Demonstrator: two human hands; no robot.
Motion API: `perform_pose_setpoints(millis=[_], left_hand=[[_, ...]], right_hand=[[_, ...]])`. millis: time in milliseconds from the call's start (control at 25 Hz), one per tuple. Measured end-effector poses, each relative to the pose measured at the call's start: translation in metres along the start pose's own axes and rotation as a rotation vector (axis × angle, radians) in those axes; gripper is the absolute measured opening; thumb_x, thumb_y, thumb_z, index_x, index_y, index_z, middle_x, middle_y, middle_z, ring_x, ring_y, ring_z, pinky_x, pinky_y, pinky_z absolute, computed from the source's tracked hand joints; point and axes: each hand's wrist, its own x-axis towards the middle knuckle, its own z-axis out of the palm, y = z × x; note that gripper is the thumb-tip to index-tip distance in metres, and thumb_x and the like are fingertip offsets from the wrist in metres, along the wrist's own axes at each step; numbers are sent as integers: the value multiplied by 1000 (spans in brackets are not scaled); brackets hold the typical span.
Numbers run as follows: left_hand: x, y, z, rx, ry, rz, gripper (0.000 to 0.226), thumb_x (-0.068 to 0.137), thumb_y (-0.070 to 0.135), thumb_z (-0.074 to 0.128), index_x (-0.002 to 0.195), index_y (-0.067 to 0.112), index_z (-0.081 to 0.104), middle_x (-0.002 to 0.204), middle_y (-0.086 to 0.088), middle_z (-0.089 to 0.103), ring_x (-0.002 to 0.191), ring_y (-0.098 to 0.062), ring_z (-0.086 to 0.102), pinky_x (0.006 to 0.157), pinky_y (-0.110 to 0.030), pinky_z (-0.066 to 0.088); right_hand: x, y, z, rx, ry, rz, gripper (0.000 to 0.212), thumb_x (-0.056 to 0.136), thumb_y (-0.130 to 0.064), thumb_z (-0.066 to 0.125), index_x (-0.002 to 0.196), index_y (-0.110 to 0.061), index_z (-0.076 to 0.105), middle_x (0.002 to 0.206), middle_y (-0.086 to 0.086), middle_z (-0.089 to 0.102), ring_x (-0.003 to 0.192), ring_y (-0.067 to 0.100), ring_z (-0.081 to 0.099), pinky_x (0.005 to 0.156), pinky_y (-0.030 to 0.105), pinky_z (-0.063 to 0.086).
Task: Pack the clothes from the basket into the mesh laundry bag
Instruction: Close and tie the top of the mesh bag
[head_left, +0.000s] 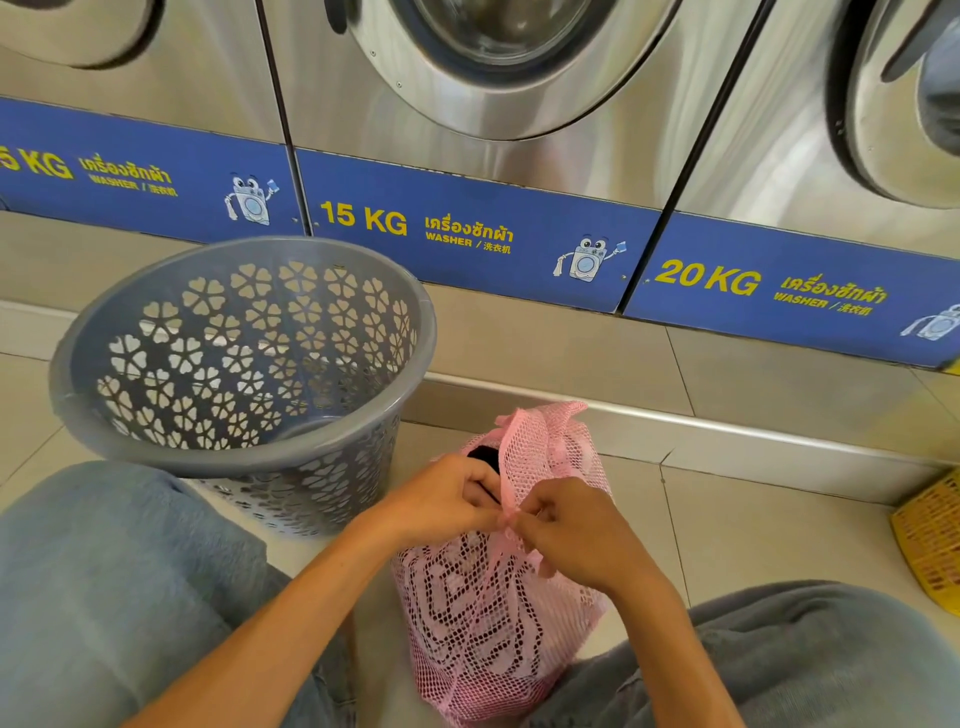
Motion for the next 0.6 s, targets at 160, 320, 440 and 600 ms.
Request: perform_pose_setpoints(millis=[160,320,440,600], left_hand=[[-3,-1,6,259,213,71,17,77,24,81,92,27,73,87,14,72,82,0,67,81,-22,57],[-11,2,9,323,198,101,32,64,44,86,88,28,71,81,13,68,71,3,61,68,-19,54],[-12,2,15,348,167,118,31,71,42,84,92,25,69,86,14,65,72,3,59,69,-23,54],[-9,-1,13,320,164,116,16,80,36,80,91,25,75,82,11,72,75,-1,65,74,-23,55]], right_hand=[[3,1,2,-12,61,28,19,91,-29,60,74,-22,66,72,-3,73,52,12,70,67,34,58],[4,2,2,-6,83,41,23,91,-27,60,69,-23,63,69,-2,71,55,16,70,67,38,59],[4,0,2,-8,68,34,23,92,-26,60,70,-24,62,71,-3,71,54,17,71,65,36,58],[2,2,0,-17,37,40,19,94,-28,59,76,-24,64,75,-5,72,49,11,69,60,26,54]])
